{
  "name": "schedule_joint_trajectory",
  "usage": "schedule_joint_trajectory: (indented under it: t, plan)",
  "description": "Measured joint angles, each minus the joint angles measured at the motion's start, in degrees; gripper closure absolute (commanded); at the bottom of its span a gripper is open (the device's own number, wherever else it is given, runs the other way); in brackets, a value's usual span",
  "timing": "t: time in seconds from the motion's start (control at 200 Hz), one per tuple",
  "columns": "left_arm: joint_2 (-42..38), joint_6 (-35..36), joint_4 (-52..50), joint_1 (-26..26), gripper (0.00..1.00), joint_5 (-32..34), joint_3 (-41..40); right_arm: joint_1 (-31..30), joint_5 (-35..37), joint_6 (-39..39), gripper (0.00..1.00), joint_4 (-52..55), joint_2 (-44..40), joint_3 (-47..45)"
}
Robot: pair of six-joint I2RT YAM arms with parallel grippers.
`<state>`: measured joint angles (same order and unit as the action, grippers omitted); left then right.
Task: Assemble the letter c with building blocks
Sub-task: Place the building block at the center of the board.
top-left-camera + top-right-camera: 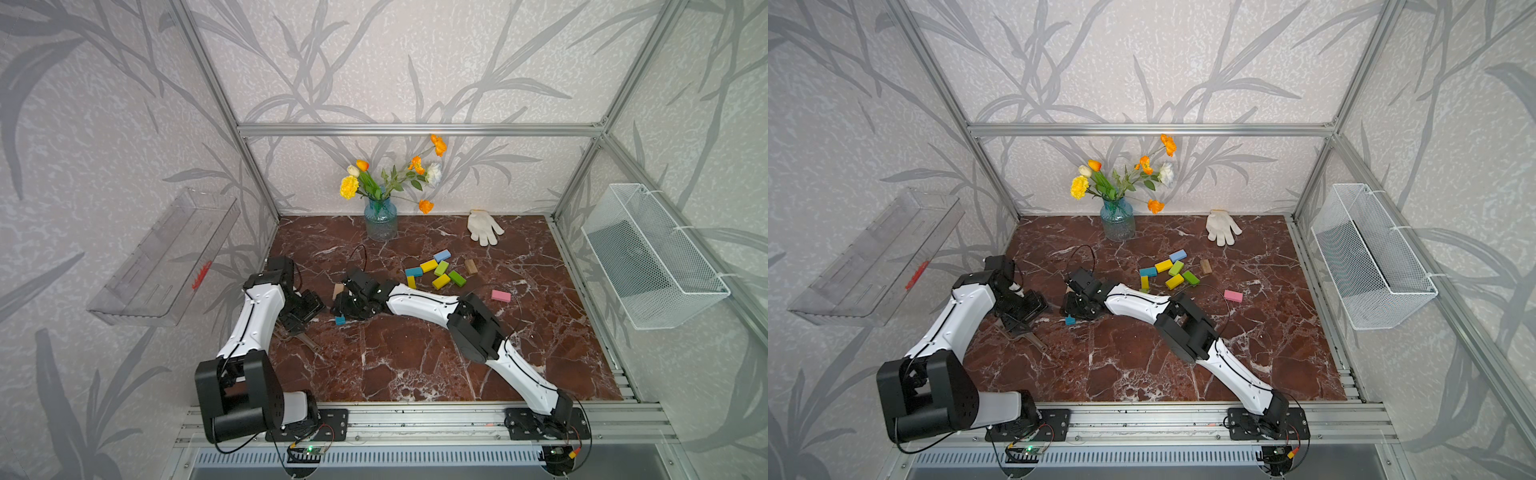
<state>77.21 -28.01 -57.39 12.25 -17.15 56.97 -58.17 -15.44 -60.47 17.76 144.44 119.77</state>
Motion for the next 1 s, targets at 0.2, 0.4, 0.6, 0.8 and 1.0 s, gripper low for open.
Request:
schedule_joint_trajectory:
  t: [0.2,0.4,0.6,0.8,1.0]
  plan:
    - [0.0,1.3,0.2,0.0,0.37,-1.4,0.0,0.2,1.5,1.6,0.55,-1.0,-4.2,-7.4]
    - [0.3,1.6,1.7,-0.6,0.47,-3.1,-0.2,1.3,4.0,5.1,0.63,2.7,-14.3,-18.2]
    - [3.3,1.6,3.0,-4.6,0.48,-1.4,-0.1,3.6,7.2,10.5,0.63,7.9,-22.6,-22.6]
    - [8.9,2.1,3.0,-9.9,0.41,3.6,1.9,5.6,7.7,13.7,0.62,9.4,-26.5,-27.1]
    - [12.2,3.8,4.8,-12.7,0.43,6.6,4.5,6.9,7.2,15.2,0.62,9.9,-26.5,-30.8]
